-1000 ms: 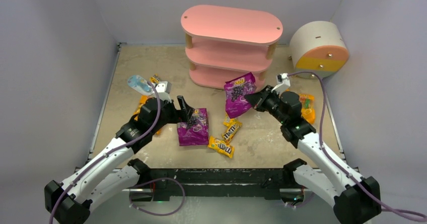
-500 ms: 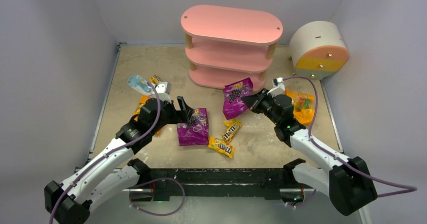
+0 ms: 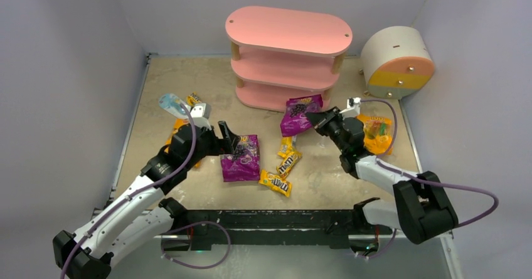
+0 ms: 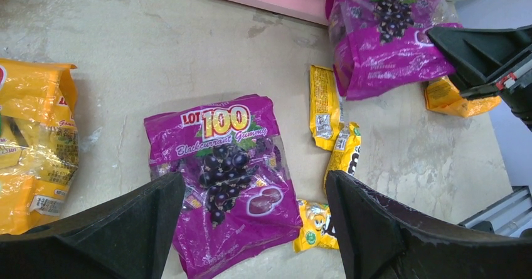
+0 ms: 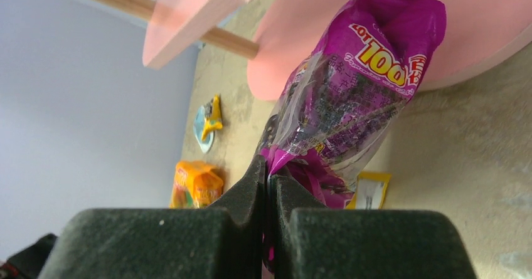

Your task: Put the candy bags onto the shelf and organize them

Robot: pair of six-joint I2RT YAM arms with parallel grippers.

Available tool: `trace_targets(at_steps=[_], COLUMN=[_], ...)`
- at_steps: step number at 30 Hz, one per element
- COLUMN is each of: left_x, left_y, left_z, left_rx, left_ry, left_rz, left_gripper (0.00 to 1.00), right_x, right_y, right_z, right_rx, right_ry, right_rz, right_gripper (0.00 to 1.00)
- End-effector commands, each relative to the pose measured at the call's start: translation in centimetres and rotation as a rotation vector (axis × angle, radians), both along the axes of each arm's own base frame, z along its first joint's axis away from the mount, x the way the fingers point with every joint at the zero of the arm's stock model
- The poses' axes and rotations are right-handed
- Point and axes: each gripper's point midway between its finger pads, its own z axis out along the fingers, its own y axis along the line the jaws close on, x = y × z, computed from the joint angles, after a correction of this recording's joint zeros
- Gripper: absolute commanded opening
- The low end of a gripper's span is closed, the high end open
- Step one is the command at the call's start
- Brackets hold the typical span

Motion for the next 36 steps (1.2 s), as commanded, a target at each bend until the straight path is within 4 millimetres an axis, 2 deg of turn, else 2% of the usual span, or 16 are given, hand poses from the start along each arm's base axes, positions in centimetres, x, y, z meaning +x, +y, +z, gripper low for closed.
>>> trace_targets(at_steps=[1, 2, 6, 13, 20, 25, 36], left_x=[0.0, 0.0, 0.1, 0.2, 0.3, 0.4, 0.6], left_y=[0.1, 0.1, 0.0, -0.3, -0.3, -0.5, -0.6], left_z=[0.4, 0.4, 0.3, 0.0, -0.3, -0.2, -0.6], left_rx=[-0.009, -0.01, -0.008, -0.005, 0.003, 0.003, 0.008], left_ry=[-0.02, -0.021, -0.02, -0.014, -0.008, -0.011, 0.007], left_rz=[0.0, 0.0, -0.004, -0.015, -0.016, -0.017, -0.015], left_gripper=[0.88, 0.88, 0.88, 0.88, 0.88, 0.88, 0.88], right_x=[1.9, 1.9, 2.6, 5.3, 6.6, 8.4, 12.6], right_y=[-1.2, -1.2, -1.7, -2.3, -2.0, -2.8, -4.5], right_z=[7.9, 8.2, 6.9, 1.0, -3.2, -4.1, -4.7], right_rx=[0.174, 0.188, 0.201, 0.136, 0.189, 0.154, 0.027], right_ry=[-0.256, -0.272, -0.257, -0.134, -0.043, -0.019, -0.015], right_rz=[-0.035, -0.023, -0.021, -0.03, 0.003, -0.049, -0.155], right_gripper=[0.0, 0.0, 0.0, 0.0, 0.0, 0.0, 0.0])
